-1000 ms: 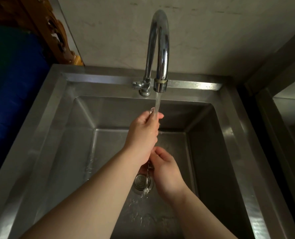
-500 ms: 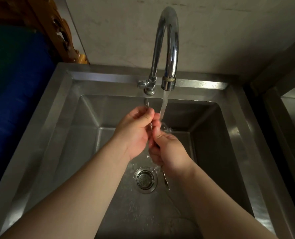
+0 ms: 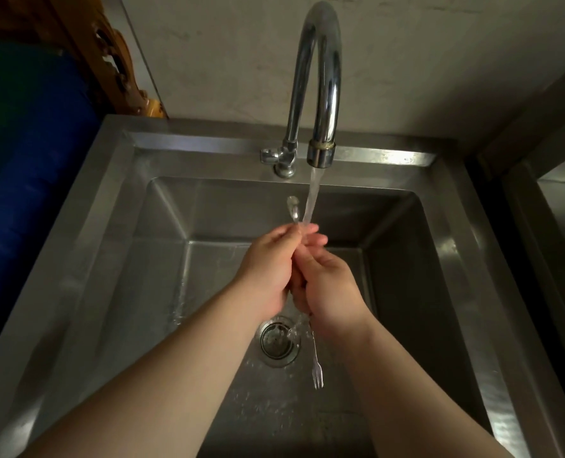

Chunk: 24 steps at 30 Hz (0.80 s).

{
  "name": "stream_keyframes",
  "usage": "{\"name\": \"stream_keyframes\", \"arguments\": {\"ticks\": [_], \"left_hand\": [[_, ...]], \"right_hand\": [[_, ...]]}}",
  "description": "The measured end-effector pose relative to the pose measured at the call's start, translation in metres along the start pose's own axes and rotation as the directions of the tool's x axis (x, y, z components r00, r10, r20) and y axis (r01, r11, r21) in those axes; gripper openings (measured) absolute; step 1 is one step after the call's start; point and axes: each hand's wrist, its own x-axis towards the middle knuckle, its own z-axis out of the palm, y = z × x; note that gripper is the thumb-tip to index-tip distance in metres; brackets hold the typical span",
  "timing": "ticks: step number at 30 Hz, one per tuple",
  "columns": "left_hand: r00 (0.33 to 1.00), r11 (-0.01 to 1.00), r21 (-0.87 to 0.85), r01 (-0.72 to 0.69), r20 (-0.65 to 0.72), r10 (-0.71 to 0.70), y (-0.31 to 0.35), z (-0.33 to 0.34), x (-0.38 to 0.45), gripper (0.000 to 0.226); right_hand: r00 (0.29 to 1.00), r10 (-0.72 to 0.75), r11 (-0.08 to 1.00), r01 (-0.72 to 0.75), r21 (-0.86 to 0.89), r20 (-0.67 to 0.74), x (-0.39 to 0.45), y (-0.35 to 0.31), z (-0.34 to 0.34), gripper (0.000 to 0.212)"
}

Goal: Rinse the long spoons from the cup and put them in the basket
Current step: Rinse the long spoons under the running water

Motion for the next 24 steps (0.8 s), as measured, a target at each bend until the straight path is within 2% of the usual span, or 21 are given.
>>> {"name": "stream_keyframes", "arguments": {"ticks": [3,7,11,16,20,24], "left_hand": [[0.997,1.0,0.023,-0.007,-0.076,0.009,-0.001,0.0,0.004,0.026],[0.985,0.995,-0.097,-0.025,-0.174,0.008,0.008,0.006,0.019,0.023],[0.983,0.986,-0.158,-0.052,-0.185,0.022,-0.002,0.014,0.021,0.022],[0.984,0.987,-0.157,-0.04,-0.177,0.012,-0.019,0.009,0.017,0.019],[0.973,0.995,-0.09,-0.043,-0.229,0.021,-0.019,0.006,0.024,0.028],[0.959,0.979,-0.195,-0.057,-0.285,-0.001,-0.014,0.004,0.028,0.034]], "right_hand": [[0.999,-0.032,0.994,0.033,-0.1,0.013,-0.008,0.009,-0.009,0.031],[0.997,-0.01,0.971,-0.01,-0.241,-0.081,-0.022,0.025,-0.018,0.029],[0.987,-0.002,0.959,-0.043,-0.28,-0.158,-0.018,0.023,-0.018,0.026],[0.988,-0.007,0.954,-0.039,-0.297,-0.153,-0.015,0.016,-0.011,0.036],[0.995,-0.007,0.955,-0.021,-0.295,-0.096,-0.023,0.022,-0.01,0.023],[0.988,-0.062,0.887,-0.01,-0.462,-0.139,-0.014,0.021,-0.007,0.025]]}}
